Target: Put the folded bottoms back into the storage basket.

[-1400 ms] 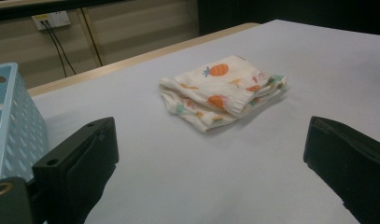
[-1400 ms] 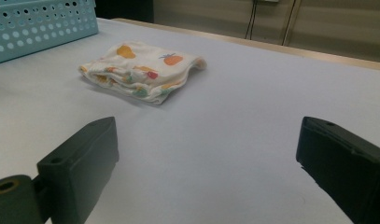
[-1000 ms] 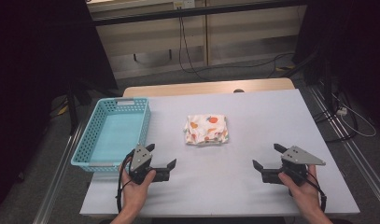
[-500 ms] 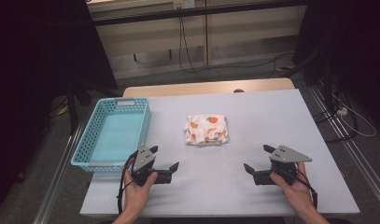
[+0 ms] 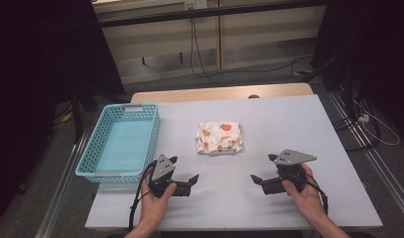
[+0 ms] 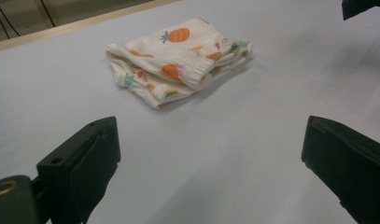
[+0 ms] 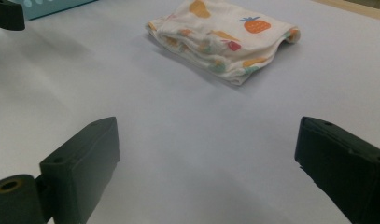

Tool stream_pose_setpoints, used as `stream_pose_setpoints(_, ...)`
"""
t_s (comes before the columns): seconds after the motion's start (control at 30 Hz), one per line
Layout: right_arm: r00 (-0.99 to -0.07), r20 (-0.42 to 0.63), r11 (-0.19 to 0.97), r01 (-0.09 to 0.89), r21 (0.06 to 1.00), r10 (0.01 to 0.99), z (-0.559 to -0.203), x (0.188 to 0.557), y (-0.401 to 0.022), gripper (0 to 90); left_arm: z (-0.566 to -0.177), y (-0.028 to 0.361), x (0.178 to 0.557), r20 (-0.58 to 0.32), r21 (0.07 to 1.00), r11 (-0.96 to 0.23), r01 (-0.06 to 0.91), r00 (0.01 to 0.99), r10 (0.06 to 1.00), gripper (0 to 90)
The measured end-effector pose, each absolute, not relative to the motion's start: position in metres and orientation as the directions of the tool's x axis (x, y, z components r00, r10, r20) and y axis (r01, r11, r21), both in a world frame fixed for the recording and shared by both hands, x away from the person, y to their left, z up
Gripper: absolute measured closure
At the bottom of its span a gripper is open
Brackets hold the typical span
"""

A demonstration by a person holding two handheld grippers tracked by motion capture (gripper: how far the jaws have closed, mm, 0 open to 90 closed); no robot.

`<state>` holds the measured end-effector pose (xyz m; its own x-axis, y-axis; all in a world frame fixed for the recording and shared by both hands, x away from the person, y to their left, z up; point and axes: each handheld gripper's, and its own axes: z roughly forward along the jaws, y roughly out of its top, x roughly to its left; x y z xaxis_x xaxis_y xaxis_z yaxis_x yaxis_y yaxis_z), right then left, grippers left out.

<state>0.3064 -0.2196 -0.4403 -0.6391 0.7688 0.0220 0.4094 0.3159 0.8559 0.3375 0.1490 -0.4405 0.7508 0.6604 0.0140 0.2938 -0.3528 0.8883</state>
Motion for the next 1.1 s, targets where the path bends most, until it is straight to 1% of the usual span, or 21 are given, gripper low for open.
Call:
stream_pose_setpoints(0.1, -0.648, 0.026, 0.320, 0.410, 0.854, 0.762, -0.438, 0.313, -0.214, 4.6, -0.442, 0.150, 0.340, 0.015, 0.882, -0.362, 0.302, 0.749, 0.662, 4.7)
stream_pose_setpoints(0.3, -0.676, 0.038, 0.350, 0.428, 0.833, 0.736, -0.437, 0.326, -0.202, 5.6, -0.440, 0.152, 0.340, 0.008, 0.885, -0.356, 0.299, 0.756, 0.655, 4.7)
stream_pose_setpoints(0.37, -0.671, 0.043, 0.350, 0.439, 0.828, 0.740, -0.437, 0.330, -0.199, 8.9, -0.440, 0.153, 0.340, 0.005, 0.885, -0.357, 0.300, 0.758, 0.652, 4.7)
stream_pose_setpoints(0.4, -0.673, 0.047, 0.350, 0.441, 0.826, 0.738, -0.437, 0.332, -0.197, 8.6, -0.440, 0.153, 0.340, 0.008, 0.881, -0.365, 0.301, 0.761, 0.648, 4.7)
stream_pose_setpoints(0.5, -0.697, 0.058, 0.351, 0.429, 0.832, 0.715, -0.434, 0.337, -0.193, 6.4, -0.439, 0.155, 0.339, 0.015, 0.878, -0.374, 0.297, 0.765, 0.644, 4.7)
stream_pose_setpoints(0.7, -0.723, 0.055, 0.377, 0.422, 0.825, 0.689, -0.431, 0.352, -0.182, 7.6, -0.439, 0.155, 0.339, 0.020, 0.876, -0.380, 0.297, 0.765, 0.644, 4.8)
stream_pose_setpoints(0.97, -0.744, 0.056, 0.410, 0.427, 0.806, 0.665, -0.432, 0.369, -0.169, 14.8, -0.439, 0.157, 0.339, 0.007, 0.878, -0.371, 0.301, 0.768, 0.640, 4.8)
stream_pose_setpoints(1.0, -0.750, 0.040, 0.411, 0.405, 0.816, 0.660, -0.431, 0.372, -0.167, 22.7, -0.438, 0.158, 0.340, 0.013, 0.878, -0.375, 0.298, 0.768, 0.640, 4.8)
stream_pose_setpoints(1.03, -0.750, 0.040, 0.411, 0.405, 0.816, 0.660, -0.431, 0.372, -0.167, 22.7, -0.439, 0.158, 0.340, 0.003, 0.880, -0.366, 0.302, 0.768, 0.641, 4.8)
stream_pose_setpoints(1.07, -0.757, 0.039, 0.414, 0.400, 0.818, 0.653, -0.430, 0.375, -0.165, 26.0, -0.438, 0.158, 0.340, 0.005, 0.880, -0.367, 0.300, 0.768, 0.640, 4.8)
stream_pose_setpoints(1.1, -0.763, 0.039, 0.418, 0.395, 0.818, 0.645, -0.430, 0.378, -0.163, 26.4, -0.438, 0.159, 0.340, 0.006, 0.880, -0.368, 0.300, 0.767, 0.641, 4.7)
